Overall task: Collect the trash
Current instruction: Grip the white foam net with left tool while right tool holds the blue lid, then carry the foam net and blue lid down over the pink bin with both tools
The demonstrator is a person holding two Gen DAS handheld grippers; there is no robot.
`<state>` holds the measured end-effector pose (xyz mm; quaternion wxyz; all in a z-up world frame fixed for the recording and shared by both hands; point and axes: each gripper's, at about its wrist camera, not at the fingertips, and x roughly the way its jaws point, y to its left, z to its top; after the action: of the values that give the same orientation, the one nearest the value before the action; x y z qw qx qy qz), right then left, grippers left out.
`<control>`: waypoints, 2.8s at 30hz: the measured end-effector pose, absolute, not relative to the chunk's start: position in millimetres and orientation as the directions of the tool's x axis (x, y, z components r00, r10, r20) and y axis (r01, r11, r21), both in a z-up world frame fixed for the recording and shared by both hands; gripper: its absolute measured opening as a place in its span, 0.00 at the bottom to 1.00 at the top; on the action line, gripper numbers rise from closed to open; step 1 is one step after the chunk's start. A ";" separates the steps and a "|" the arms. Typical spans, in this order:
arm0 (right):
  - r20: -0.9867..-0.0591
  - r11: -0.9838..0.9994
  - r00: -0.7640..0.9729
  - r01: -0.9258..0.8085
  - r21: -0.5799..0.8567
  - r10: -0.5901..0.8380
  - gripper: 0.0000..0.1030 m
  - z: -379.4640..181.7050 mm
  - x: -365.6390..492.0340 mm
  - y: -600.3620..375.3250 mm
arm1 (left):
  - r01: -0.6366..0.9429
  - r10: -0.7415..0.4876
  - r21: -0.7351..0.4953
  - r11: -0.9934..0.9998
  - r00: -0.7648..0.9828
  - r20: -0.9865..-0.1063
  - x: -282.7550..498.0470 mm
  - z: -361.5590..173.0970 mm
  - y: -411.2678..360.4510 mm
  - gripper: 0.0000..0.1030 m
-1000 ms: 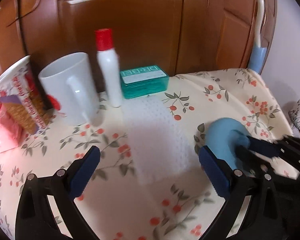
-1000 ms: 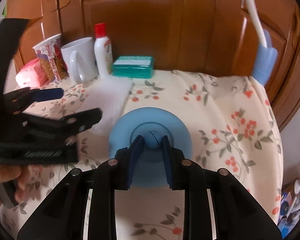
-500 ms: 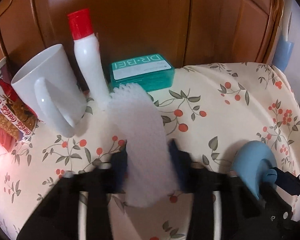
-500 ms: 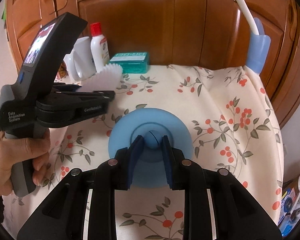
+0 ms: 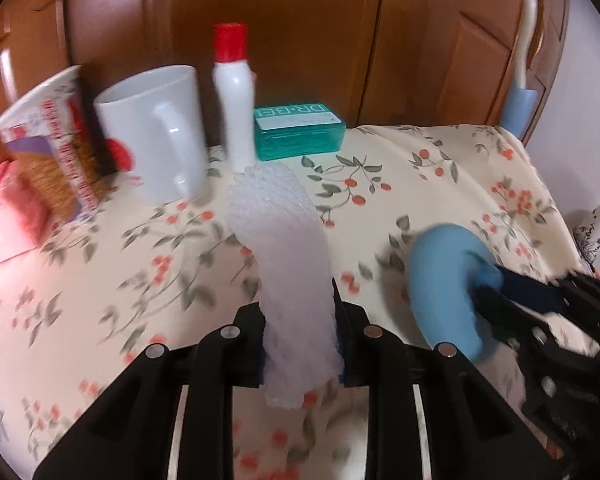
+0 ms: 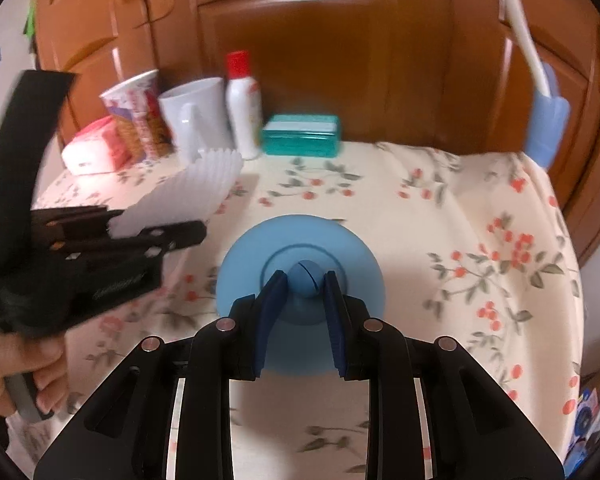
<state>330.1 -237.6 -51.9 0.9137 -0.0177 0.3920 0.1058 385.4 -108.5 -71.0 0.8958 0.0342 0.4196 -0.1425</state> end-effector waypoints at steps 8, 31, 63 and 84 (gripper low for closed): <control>-0.730 0.962 0.655 -0.273 0.013 0.196 0.24 -48.3 312.6 -183.5 | 0.249 -0.154 0.017 0.968 0.651 -0.743 323.3 -57.0 -62.9 0.22; -0.701 0.916 0.660 -0.400 -0.024 0.270 0.24 -30.5 130.2 -101.2 | 0.200 -0.103 0.058 0.978 0.708 -0.699 117.3 -43.0 3.8 0.22; -0.937 0.876 0.268 -0.476 0.075 0.226 0.24 -304.0 -23.8 -73.1 | 0.242 -0.096 -0.038 0.969 0.234 -0.967 -32.5 -332.4 0.4 0.22; -0.984 0.905 -0.035 -0.388 0.174 0.174 0.24 -461.8 26.8 -79.6 | 0.144 -0.120 -0.137 0.980 -0.124 -0.985 24.6 -499.9 -5.1 0.23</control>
<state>26.8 -79.6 -461.8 0.6903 -0.0773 0.6900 0.2035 24.6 -5.1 -499.9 0.6618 0.0084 0.7430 -0.0998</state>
